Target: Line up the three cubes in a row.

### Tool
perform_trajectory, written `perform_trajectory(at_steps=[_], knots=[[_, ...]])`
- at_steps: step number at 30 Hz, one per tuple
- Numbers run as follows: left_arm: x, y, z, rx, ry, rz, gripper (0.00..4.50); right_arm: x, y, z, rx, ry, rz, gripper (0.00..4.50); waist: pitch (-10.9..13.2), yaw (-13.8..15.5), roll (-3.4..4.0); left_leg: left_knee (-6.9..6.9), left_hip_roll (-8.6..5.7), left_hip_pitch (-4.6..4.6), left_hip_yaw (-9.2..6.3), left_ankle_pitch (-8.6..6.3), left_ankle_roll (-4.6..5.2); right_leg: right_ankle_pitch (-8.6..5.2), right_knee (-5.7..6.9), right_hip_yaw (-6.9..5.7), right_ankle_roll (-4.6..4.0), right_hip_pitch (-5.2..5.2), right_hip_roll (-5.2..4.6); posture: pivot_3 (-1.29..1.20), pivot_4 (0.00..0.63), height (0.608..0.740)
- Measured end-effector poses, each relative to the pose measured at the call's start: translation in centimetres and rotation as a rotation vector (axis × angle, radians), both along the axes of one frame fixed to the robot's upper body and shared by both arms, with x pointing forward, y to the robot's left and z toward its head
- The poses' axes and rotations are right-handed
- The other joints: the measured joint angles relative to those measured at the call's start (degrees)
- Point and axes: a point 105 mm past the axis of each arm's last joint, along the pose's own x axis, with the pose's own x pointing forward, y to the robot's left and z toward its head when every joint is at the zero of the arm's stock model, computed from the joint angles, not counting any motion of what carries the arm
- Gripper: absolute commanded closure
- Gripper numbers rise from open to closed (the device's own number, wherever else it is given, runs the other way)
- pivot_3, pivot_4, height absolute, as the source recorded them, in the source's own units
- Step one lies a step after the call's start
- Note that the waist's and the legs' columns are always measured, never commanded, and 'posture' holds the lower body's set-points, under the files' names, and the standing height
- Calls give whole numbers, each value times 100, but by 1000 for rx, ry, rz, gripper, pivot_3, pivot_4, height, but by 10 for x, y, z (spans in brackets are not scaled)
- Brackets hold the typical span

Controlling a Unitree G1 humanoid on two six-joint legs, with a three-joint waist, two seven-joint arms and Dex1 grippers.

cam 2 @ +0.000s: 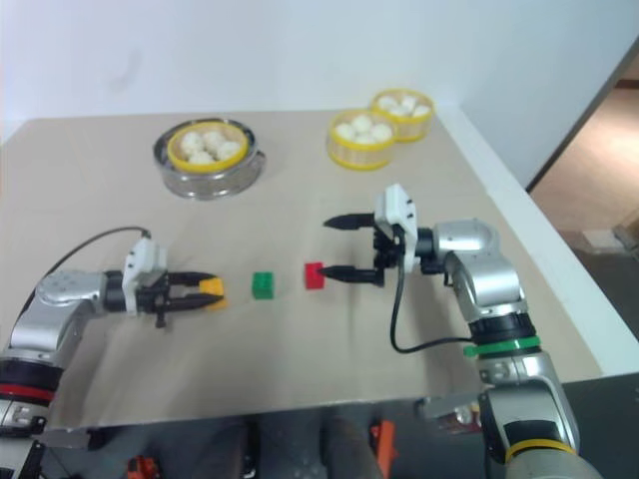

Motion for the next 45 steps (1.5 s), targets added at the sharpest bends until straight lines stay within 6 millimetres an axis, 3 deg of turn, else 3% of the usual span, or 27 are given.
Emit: perform_trajectory(at_steps=[16,45], knots=[[-1,-9,-3,8,25,-94,3192,1,-4,0,-17,-3,-12,0,0,2,0,0,-1,0,0,0,0,0,0,1,1,1,1,0,150,740],[6,-4,-3,60,-13,-119,3192,-2,-7,0,-38,-4,-18,0,0,-8,0,1,4,4,-2,0,1,1,2,1,0,2,7,0,150,740]])
